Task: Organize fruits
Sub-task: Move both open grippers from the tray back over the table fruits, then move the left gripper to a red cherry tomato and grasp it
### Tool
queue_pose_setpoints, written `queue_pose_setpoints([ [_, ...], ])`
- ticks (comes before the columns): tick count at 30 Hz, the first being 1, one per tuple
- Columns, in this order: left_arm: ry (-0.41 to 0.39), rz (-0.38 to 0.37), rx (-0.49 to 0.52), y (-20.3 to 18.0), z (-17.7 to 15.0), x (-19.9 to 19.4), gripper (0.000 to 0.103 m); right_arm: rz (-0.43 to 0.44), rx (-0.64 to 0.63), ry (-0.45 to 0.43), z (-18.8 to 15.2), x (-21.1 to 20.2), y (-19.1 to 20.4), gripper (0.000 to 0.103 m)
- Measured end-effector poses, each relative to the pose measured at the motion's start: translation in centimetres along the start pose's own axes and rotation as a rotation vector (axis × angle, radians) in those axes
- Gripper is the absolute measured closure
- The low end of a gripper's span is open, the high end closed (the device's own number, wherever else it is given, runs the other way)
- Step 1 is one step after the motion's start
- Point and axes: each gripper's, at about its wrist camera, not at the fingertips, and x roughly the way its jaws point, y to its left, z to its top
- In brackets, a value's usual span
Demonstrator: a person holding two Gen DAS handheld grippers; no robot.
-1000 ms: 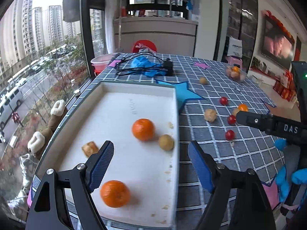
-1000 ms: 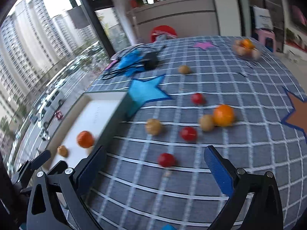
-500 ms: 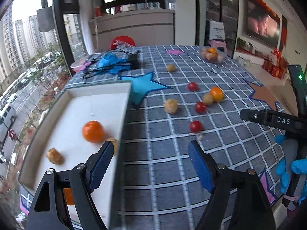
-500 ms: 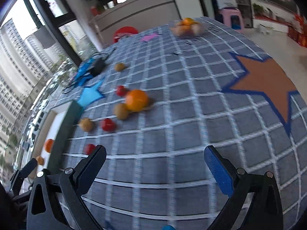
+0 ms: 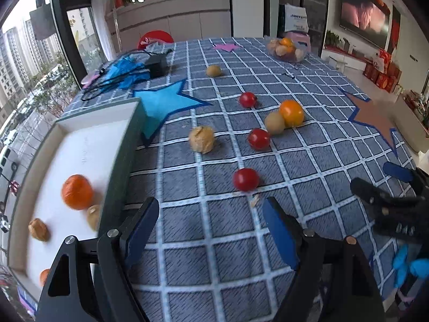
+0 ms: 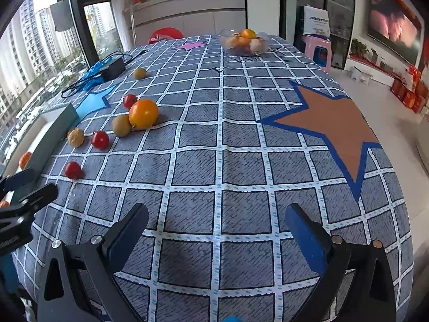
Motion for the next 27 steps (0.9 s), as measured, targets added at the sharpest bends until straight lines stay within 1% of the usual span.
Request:
queue_pose_setpoints([
  [4,0.02,0.024,0.012,-1.1,1.0,1.3,0.021,-0.016,-0.021,0.008,0.1,0.2,0.4,0.0],
  [6,0.024,0.052,0.028,-1.7,1.5,2.0,0.026,-0.011,-0.019,0.006,0.1,0.2,0.4,0.0],
  [8,0.046,0.054,0.032,-1.9,1.8,2.6,0.031,0.002,-0.009,0.001,0.1,0.1,0.3,0.0],
  [9,0.039,0.051,0.024,-1.9,1.9,2.7,0.032,0.009,-0.004,-0.003,0.1,0.1,0.2,0.0],
  [11,0.045,0.042,0.023,-1.9,2.2,2.8,0.041,0.02,0.006,-0.008,0.1,-0.1,0.0,0.0],
  [12,0.051,0.037,0.021,-1.9,2.3,2.9,0.042,0.024,0.009,-0.01,0.0,-0.1,-0.1,0.0],
  [14,0.053,0.026,0.019,-2.0,2.3,2.9,0.056,0.027,0.011,-0.012,0.1,-0.2,-0.2,0.0],
  [15,0.054,0.02,0.022,-2.1,2.3,2.8,0.06,0.026,0.011,-0.011,0.1,-0.2,-0.2,0.0],
  [17,0.049,0.023,0.035,-2.4,2.1,2.6,0.07,0.026,0.01,-0.011,0.1,-0.1,-0.1,0.0],
  [19,0.037,0.031,0.053,-2.7,1.7,2.4,0.074,0.025,0.009,-0.011,0.1,-0.1,-0.2,0.0],
  [22,0.015,0.044,0.069,-2.9,1.1,2.0,0.074,0.018,0.004,-0.007,0.0,-0.1,-0.1,0.0],
  [27,-0.01,0.031,0.056,-2.1,-0.1,1.3,0.074,0.0,-0.009,0.0,0.1,0.0,0.3,0.0],
])
